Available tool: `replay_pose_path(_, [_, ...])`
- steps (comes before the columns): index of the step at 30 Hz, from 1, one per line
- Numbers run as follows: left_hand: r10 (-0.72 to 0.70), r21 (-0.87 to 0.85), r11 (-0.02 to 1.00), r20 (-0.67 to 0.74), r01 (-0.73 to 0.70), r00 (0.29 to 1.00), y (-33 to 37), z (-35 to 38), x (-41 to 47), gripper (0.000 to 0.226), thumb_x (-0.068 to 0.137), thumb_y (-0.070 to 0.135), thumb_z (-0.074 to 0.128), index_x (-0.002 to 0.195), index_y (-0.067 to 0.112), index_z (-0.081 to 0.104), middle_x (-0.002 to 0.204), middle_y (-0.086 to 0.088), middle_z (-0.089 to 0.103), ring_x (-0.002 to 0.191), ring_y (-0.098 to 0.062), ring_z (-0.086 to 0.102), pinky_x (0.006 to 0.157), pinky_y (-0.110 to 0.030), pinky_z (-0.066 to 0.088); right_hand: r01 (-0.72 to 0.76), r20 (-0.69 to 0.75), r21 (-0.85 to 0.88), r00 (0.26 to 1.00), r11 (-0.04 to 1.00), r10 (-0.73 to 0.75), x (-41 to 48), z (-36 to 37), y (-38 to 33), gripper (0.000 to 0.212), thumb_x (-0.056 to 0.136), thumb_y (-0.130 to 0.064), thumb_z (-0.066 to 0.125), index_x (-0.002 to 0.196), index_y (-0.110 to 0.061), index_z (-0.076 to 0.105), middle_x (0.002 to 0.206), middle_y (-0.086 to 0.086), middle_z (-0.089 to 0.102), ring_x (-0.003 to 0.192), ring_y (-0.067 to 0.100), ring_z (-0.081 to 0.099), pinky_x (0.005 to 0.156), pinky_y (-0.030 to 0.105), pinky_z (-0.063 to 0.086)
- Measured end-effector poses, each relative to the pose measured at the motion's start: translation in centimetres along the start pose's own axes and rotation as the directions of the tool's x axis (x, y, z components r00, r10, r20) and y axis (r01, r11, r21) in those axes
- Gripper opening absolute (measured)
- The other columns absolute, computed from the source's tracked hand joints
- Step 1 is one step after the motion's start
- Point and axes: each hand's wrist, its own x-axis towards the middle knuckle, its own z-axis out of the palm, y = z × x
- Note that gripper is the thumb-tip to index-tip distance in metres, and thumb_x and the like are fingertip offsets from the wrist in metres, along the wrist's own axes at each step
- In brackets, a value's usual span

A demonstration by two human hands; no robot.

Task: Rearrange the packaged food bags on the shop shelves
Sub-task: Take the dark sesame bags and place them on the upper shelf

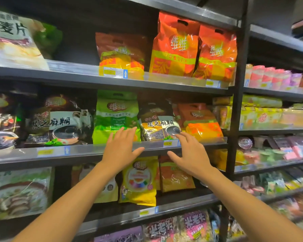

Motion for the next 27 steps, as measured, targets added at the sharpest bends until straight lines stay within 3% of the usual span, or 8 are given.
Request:
replay_pose_path(3, [-0.004, -0.034, 0.999, 0.016, 0.005, 1.0, 1.1, 1.2, 2.5, 0.08, 0.098, 0.058, 0.053, 0.161, 0.017, 0.026, 0.16, -0.005, 0.042, 0.151, -0.026, 0.032, 0.121, -0.046, 0.03, -0.031, 0.021, 0.013, 0.999, 0.999, 0.03, 1.2, 0.7, 2.1, 0.077, 0.087, -0.07, 0.046, 0.149, -0.026, 0.044, 0.154, -0.004, 0.045, 0.14, 0.018, 0.043, 0.11, 0.044, 0.046])
replay_pose_path(7, [-0.066, -0.068, 0.995, 0.066, 0.071, 0.996, 1.4, 3.1, 6.3, 0.069, 0.099, 0.055, 0.053, 0.153, 0.013, 0.037, 0.145, -0.009, 0.058, 0.132, -0.031, 0.054, 0.1, -0.046, 0.05, -0.049, 0.028, 0.065, 0.998, 0.997, 0.048, 3.7, 2.2, 4.3, 0.072, 0.088, -0.066, 0.05, 0.148, -0.025, 0.044, 0.147, -0.004, 0.049, 0.132, 0.021, 0.05, 0.102, 0.044, 0.05])
replay_pose_path(11, [-0.144, -0.088, 0.982, 0.246, 0.17, 0.959, 0.6, 5.5, 10.7, 0.054, 0.093, 0.07, 0.048, 0.096, 0.017, 0.055, 0.096, -0.008, 0.069, 0.089, -0.03, 0.068, 0.067, -0.035, 0.051, -0.084, 0.059, 0.169, 0.995, 0.982, 0.075, 7.8, 4.2, 6.1, 0.068, 0.091, -0.061, 0.059, 0.146, -0.024, 0.044, 0.144, 0.0, 0.051, 0.129, 0.024, 0.05, 0.103, 0.043, 0.048])
replay_pose_path(15, [-0.179, -0.13, 0.959, 0.415, 0.253, 0.892, 0.7, 6.8, 14.1, 0.062, 0.096, 0.072, 0.043, 0.066, 0.018, 0.049, 0.067, -0.001, 0.052, 0.071, -0.025, 0.057, 0.066, -0.033, 0.041, -0.134, 0.103, 0.29, 0.989, 0.948, 0.108, 13.0, 6.0, 7.5, 0.077, 0.091, -0.055, 0.063, 0.155, -0.019, 0.037, 0.15, 0.008, 0.049, 0.135, 0.027, 0.048, 0.108, 0.042, 0.044])
replay_pose_path(19, [-0.161, -0.224, 0.919, 0.535, 0.323, 0.829, 0.3, 7.9, 16.6, 0.064, 0.093, 0.071, 0.05, 0.06, 0.017, 0.047, 0.057, 0.001, 0.047, 0.056, -0.016, 0.052, 0.066, -0.029, 0.048, -0.285, 0.197, 0.461, 0.956, 0.84, 0.216, 17.7, 8.3, 8.2, 0.084, 0.091, -0.058, 0.063, 0.155, -0.013, 0.034, 0.153, 0.011, 0.047, 0.135, 0.028, 0.051, 0.105, 0.041, 0.046])
replay_pose_path(23, [-0.121, -0.363, 0.856, 0.552, 0.369, 0.825, -0.7, 9.2, 17.4, 0.05, 0.09, 0.064, 0.063, 0.066, 0.02, 0.058, 0.062, 0.007, 0.057, 0.067, -0.014, 0.06, 0.072, -0.034, 0.061, -0.417, 0.326, 0.505, 0.903, 0.756, 0.28, 20.7, 11.0, 8.9, 0.089, 0.094, -0.064, 0.056, 0.154, -0.003, 0.03, 0.157, 0.016, 0.041, 0.138, 0.032, 0.046, 0.102, 0.04, 0.041])
replay_pose_path(25, [-0.097, -0.416, 0.825, 0.562, 0.382, 0.822, -0.9, 9.7, 17.5, 0.045, 0.089, 0.064, 0.066, 0.073, 0.021, 0.061, 0.075, 0.006, 0.065, 0.075, -0.014, 0.063, 0.071, -0.031, 0.06, -0.467, 0.395, 0.507, 0.873, 0.724, 0.287, 21.1, 11.9, 8.9, 0.092, 0.094, -0.066, 0.054, 0.156, -0.003, 0.026, 0.161, 0.015, 0.037, 0.143, 0.034, 0.042, 0.105, 0.041, 0.039])
replay_pose_path(27, [-0.096, -0.441, 0.811, 0.549, 0.385, 0.83, -0.9, 10.1, 17.4, 0.045, 0.089, 0.06, 0.068, 0.075, 0.019, 0.058, 0.074, 0.002, 0.061, 0.07, -0.016, 0.058, 0.064, -0.028, 0.052, -0.475, 0.398, 0.501, 0.869, 0.723, 0.296, 21.2, 12.6, 9.0, 0.088, 0.095, -0.067, 0.052, 0.155, -0.006, 0.031, 0.158, 0.014, 0.042, 0.139, 0.033, 0.046, 0.095, 0.038, 0.039])
